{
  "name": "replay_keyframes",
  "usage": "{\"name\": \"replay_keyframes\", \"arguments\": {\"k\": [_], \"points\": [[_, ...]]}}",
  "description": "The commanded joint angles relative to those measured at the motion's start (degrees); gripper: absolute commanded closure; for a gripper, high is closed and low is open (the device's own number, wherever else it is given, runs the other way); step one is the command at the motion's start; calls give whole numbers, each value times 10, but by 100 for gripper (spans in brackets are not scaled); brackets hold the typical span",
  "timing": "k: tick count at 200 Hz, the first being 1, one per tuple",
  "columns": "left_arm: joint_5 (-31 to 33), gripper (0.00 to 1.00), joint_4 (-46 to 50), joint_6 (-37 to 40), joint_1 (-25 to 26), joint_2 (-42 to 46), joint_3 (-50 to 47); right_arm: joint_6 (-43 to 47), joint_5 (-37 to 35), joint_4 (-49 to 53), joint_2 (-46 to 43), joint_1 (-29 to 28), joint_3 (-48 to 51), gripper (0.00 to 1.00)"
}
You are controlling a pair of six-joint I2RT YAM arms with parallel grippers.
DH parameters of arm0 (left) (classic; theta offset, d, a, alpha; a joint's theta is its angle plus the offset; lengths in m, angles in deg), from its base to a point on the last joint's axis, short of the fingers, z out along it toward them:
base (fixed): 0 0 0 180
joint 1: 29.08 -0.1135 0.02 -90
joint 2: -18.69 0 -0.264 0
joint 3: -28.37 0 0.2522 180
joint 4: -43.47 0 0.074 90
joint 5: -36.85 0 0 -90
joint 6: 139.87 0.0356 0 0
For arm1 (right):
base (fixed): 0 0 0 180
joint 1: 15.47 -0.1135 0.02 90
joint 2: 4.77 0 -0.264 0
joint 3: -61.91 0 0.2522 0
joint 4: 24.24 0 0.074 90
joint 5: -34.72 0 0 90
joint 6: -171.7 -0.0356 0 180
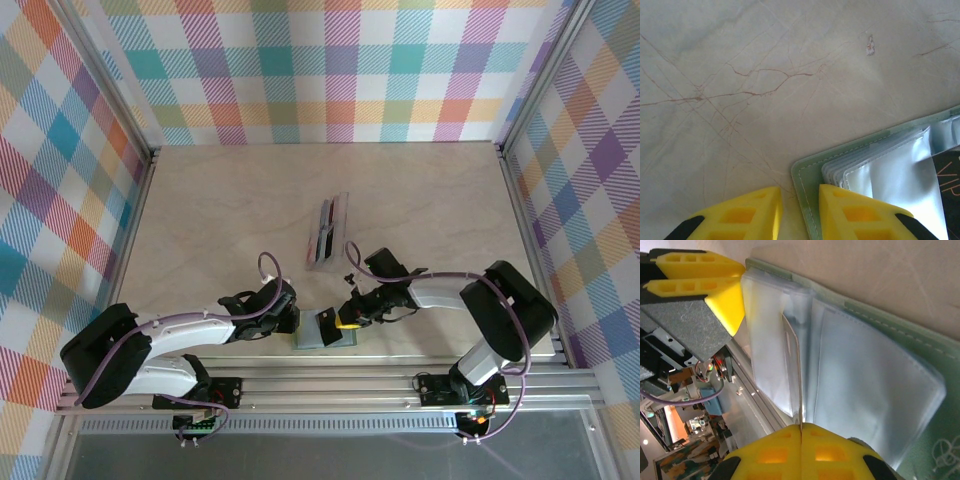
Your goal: Put the credit cards into the card holder
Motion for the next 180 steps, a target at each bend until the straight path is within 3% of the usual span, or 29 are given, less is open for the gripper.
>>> {"name": "replay_keyframes", "arguments": {"k": [1,180], "points": [[-3,73,-16,-4,7,-23,-9,-17,-19,-17,17,-9,-15,100],[0,73,-22,-22,21,-19,-17,-93,-130,-123,26,-102,-20,100]]}}
